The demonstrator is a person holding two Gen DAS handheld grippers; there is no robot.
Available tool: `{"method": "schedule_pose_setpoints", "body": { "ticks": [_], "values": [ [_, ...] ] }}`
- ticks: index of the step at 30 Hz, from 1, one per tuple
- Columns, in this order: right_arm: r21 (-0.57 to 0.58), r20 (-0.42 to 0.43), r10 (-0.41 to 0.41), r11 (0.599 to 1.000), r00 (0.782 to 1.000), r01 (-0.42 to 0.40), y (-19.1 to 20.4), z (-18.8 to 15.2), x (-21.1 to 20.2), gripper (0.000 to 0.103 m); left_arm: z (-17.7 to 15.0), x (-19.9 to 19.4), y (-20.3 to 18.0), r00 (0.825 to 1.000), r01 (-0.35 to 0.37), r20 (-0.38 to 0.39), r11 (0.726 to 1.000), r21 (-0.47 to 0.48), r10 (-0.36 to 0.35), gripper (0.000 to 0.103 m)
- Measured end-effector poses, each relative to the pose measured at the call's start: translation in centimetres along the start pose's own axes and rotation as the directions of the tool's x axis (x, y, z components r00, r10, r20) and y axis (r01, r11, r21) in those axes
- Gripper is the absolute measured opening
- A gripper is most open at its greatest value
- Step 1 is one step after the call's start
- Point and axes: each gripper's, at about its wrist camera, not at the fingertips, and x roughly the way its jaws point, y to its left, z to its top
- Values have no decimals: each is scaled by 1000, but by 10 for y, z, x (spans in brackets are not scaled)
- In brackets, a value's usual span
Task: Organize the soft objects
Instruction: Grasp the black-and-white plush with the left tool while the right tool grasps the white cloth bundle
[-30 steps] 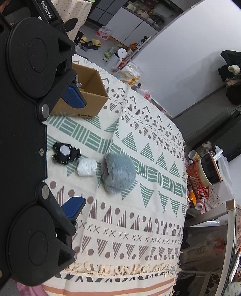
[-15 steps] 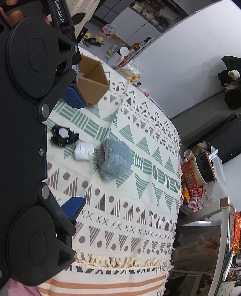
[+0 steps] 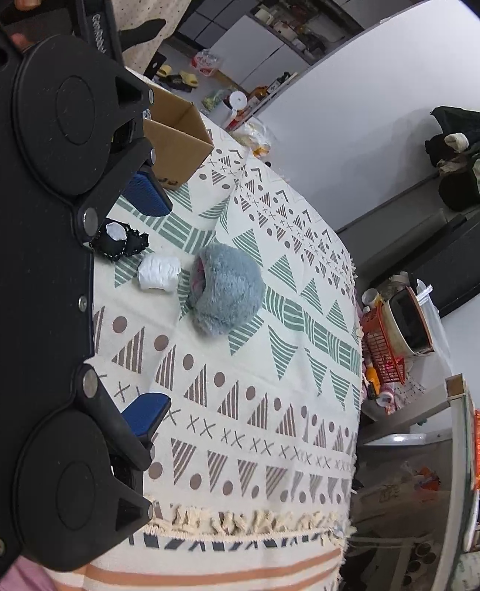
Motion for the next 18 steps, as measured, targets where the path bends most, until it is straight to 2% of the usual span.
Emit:
{"method": "schedule_pose_setpoints", "body": {
  "ticks": [7,9,14,16,18],
  "values": [
    [-1,5,84,996,996,-84,-16,-4,16,103,-7,21,-1,1000,4,-13,1000,-25,-5,98],
    [6,4,99,995,995,-99,-19,-6,21,102,-8,26,-1,1000,7,-12,1000,-29,-7,93],
    [62,-5,56,997,998,-56,-34,-9,42,96,-11,43,-3,999,19,-35,999,-47,-21,81],
    [107,-21,73,992,997,-71,-41,-9,50,89,-13,51,-4,999,23,-45,998,-52,-26,80],
    [119,-38,87,990,996,-82,-43,-10,57,88,-16,61,-7,998,25,-62,998,-50,-29,80]
  ]
}}
